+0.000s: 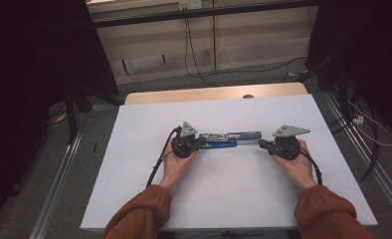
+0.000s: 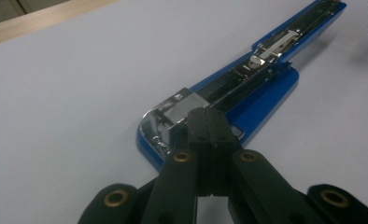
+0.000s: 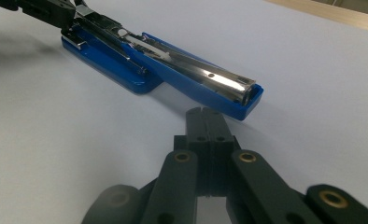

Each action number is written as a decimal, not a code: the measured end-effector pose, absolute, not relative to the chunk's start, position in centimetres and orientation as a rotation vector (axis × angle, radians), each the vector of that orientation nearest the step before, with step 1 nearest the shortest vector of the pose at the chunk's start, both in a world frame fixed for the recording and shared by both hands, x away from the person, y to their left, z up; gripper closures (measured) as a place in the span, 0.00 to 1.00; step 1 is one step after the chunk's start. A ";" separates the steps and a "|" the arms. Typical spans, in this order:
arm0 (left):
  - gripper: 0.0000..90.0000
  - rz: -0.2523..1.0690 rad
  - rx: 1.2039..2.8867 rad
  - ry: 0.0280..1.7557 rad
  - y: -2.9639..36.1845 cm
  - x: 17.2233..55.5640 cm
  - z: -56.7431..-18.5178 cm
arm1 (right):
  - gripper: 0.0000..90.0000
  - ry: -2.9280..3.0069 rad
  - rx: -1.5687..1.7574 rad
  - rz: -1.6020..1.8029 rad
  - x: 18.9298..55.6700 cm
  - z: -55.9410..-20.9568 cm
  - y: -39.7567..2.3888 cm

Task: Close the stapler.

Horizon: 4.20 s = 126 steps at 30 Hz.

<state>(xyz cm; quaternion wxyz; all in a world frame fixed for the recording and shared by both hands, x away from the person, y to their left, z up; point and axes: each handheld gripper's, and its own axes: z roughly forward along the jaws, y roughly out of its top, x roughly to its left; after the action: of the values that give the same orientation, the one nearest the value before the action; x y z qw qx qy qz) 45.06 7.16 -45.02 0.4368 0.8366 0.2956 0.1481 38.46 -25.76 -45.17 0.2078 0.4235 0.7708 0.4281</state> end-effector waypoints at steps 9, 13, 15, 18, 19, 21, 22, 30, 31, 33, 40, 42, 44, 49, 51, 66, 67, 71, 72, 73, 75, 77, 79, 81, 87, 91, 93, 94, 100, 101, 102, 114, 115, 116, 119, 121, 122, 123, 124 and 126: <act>1.00 0.326 2.085 0.744 7.1 45.3 -45.3 | 1.00 2.145 1.229 1.206 38.6 -45.3 -26.0; 1.00 0.312 2.076 0.753 7.2 45.4 -45.4 | 1.00 2.159 1.225 1.219 38.6 -45.4 -25.8; 1.00 0.331 2.085 0.738 7.2 45.3 -45.4 | 1.00 2.169 1.226 1.212 38.7 -45.5 -25.6; 1.00 0.315 2.089 0.738 7.1 45.2 -45.3 | 1.00 2.178 1.237 1.203 38.9 -45.6 -25.4; 1.00 0.336 2.096 0.735 7.0 45.1 -45.3 | 1.00 2.185 1.250 1.206 39.0 -45.6 -25.4; 1.00 0.349 2.105 0.742 6.9 45.0 -45.2 | 1.00 2.191 1.252 1.190 39.2 -45.6 -25.3; 1.00 0.342 2.103 0.746 7.0 45.0 -45.2 | 1.00 2.192 1.252 1.192 39.3 -45.6 -25.3; 1.00 0.321 2.095 0.745 7.2 45.2 -45.3 | 1.00 2.195 1.281 1.128 39.8 -45.9 -25.4; 1.00 0.307 2.088 0.751 7.2 45.2 -45.3 | 1.00 2.194 1.284 1.127 39.8 -45.9 -25.4; 1.00 0.309 2.089 0.748 7.2 45.2 -45.3 | 1.00 2.193 1.283 1.114 40.0 -45.9 -25.4; 1.00 0.333 2.099 0.739 7.1 45.1 -45.2 | 1.00 2.180 1.296 1.074 40.4 -46.0 -25.4; 1.00 0.333 2.101 0.738 7.1 45.2 -45.2 | 1.00 2.186 1.303 1.075 40.4 -46.2 -25.4; 1.00 0.335 2.101 0.737 7.1 45.2 -45.2 | 1.00 2.195 1.303 1.063 40.5 -46.2 -25.3; 1.00 0.333 2.097 0.736 7.0 45.1 -45.3 | 1.00 2.236 1.294 1.032 41.1 -46.1 -25.1; 1.00 0.333 2.096 0.738 6.9 45.1 -45.3 | 1.00 2.243 1.285 1.020 41.3 -46.1 -25.0; 1.00 0.350 2.105 0.721 7.0 45.1 -45.3 | 1.00 2.186 1.334 1.012 41.4 -46.2 -24.3; 1.00 0.349 2.106 0.720 7.0 45.1 -45.3 | 1.00 2.181 1.338 1.015 41.4 -46.2 -24.3; 1.00 0.360 2.107 0.722 6.9 45.0 -45.3 | 1.00 2.168 1.336 1.022 41.5 -46.3 -24.2; 1.00 0.358 2.107 0.723 6.9 45.0 -45.3 | 1.00 2.167 1.333 1.026 41.5 -46.3 -24.2; 1.00 0.354 2.105 0.725 7.0 45.0 -45.3 | 1.00 2.164 1.333 1.031 41.5 -46.2 -24.3; 1.00 0.351 2.105 0.723 7.0 45.1 -45.3 | 1.00 2.152 1.335 1.042 41.4 -46.1 -24.3; 1.00 0.352 2.105 0.721 7.0 45.1 -45.3 | 1.00 2.143 1.333 1.046 41.4 -46.0 -24.4; 1.00 0.352 2.105 0.721 7.0 45.1 -45.3 | 1.00 2.134 1.331 1.052 41.4 -46.0 -24.6; 1.00 0.352 2.104 0.721 7.0 45.1 -45.3 | 1.00 2.135 1.333 1.057 41.4 -46.1 -24.7; 1.00 0.352 2.099 0.722 7.0 45.1 -45.3 | 1.00 2.135 1.330 1.066 41.4 -46.1 -24.6; 1.00 0.353 2.102 0.719 7.1 45.1 -45.3 | 1.00 2.121 1.323 1.072 41.4 -46.1 -24.6; 1.00 0.356 2.102 0.719 7.1 45.1 -45.3 | 1.00 2.119 1.321 1.078 41.4 -46.1 -24.6; 1.00 0.358 2.102 0.718 7.1 45.1 -45.3 | 1.00 2.117 1.319 1.085 41.4 -46.1 -24.6; 1.00 0.362 2.102 0.718 7.0 44.9 -45.3 | 1.00 2.104 1.313 1.105 41.4 -46.0 -24.6; 1.00 0.357 2.097 0.722 7.0 44.9 -45.4 | 1.00 2.103 1.314 1.110 41.4 -46.0 -24.6; 1.00 0.358 2.098 0.722 7.0 44.9 -45.4 | 1.00 2.101 1.313 1.113 41.4 -46.0 -24.6; 1.00 0.381 2.096 0.718 7.0 44.8 -45.4 | 1.00 2.063 1.234 1.213 41.2 -45.4 -24.2; 1.00 0.374 2.088 0.725 7.0 44.7 -45.5 | 1.00 2.059 1.233 1.225 41.2 -45.3 -24.2; 1.00 0.373 2.088 0.726 7.0 44.8 -45.5 | 1.00 2.055 1.227 1.236 41.2 -45.3 -24.2; 1.00 0.374 2.092 0.725 7.1 44.8 -45.4 | 1.00 2.057 1.218 1.251 41.1 -45.3 -24.2; 1.00 0.362 2.087 0.732 7.2 44.9 -45.4 | 1.00 2.055 1.214 1.252 41.1 -45.3 -24.2; 1.00 0.366 2.095 0.729 7.3 44.9 -45.3 | 1.00 2.055 1.216 1.255 41.1 -45.2 -24.2; 1.00 0.341 2.089 0.736 7.3 44.9 -45.3 | 1.00 2.053 1.216 1.259 41.0 -45.1 -24.2; 1.00 0.346 2.092 0.736 7.5 45.0 -45.3 | 1.00 2.049 1.216 1.264 41.0 -45.1 -24.3; 0.98 0.336 2.087 0.743 7.5 44.9 -45.3 | 0.99 2.043 1.211 1.276 40.9 -44.9 -24.3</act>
<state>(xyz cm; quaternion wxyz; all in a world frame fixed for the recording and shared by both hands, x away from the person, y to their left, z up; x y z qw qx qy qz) 44.93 7.54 -45.27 0.4354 0.8385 0.2986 0.1349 40.95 -24.29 -44.92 0.2211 0.4380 0.7392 0.4615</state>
